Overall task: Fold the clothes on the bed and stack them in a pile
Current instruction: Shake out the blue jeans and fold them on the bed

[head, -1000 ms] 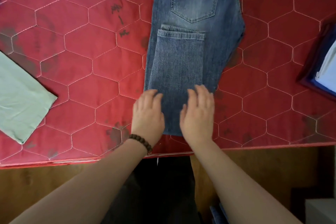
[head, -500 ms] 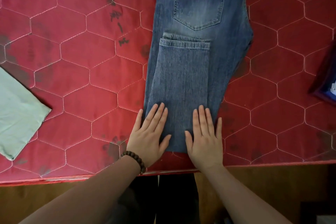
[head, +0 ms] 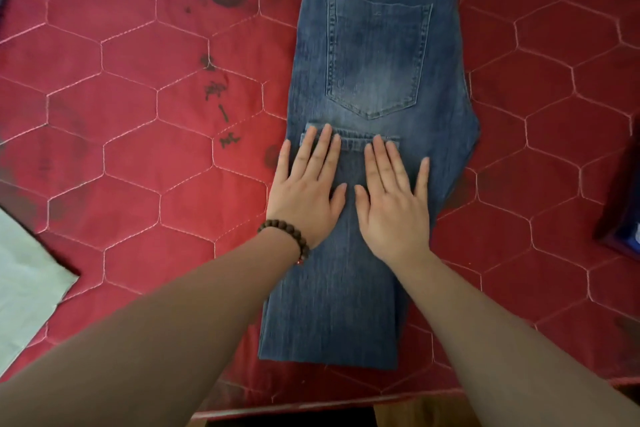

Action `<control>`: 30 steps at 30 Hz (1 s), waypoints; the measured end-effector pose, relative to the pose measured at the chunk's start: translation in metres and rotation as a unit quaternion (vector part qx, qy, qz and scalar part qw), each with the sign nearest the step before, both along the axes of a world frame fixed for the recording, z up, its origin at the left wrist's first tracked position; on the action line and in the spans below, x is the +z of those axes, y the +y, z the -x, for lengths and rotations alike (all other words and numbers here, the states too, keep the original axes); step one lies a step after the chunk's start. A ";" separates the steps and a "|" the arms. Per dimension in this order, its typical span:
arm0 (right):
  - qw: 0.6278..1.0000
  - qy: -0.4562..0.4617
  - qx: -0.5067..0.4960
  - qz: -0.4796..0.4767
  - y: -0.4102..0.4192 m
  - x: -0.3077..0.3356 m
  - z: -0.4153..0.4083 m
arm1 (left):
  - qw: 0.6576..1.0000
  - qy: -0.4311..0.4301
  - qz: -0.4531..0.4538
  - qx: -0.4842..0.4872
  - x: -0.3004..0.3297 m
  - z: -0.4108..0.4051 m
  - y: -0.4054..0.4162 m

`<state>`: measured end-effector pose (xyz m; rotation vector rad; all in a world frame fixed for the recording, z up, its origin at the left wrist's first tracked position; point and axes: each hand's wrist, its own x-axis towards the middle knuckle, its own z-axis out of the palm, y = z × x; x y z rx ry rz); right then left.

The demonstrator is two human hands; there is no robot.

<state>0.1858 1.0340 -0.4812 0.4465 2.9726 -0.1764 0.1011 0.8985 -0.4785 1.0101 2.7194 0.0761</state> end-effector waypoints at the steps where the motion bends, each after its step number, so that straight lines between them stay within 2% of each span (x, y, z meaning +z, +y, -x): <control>1: 1.000 0.002 -0.010 -0.003 0.000 0.002 -0.001 | 1.000 -0.001 0.000 0.005 0.001 0.001 0.000; 5: 0.999 -0.011 -0.034 -0.004 0.011 0.009 0.016 | 0.999 -0.005 0.004 0.049 0.004 0.021 0.021; 10: 0.998 -0.023 0.020 0.054 0.044 0.012 0.093 | 0.995 -0.006 -0.021 0.094 -0.002 0.092 0.074; 14: 0.996 -0.024 0.047 0.071 0.071 0.007 0.147 | 0.993 0.002 -0.037 0.113 -0.009 0.108 0.082; 24: 0.994 -0.013 0.103 0.018 0.113 -0.004 0.248 | 0.993 -0.004 -0.040 0.114 -0.013 0.109 0.082; 30: 0.998 0.017 0.049 -0.039 0.141 0.001 0.266 | 0.993 -0.009 -0.031 0.109 -0.013 0.110 0.082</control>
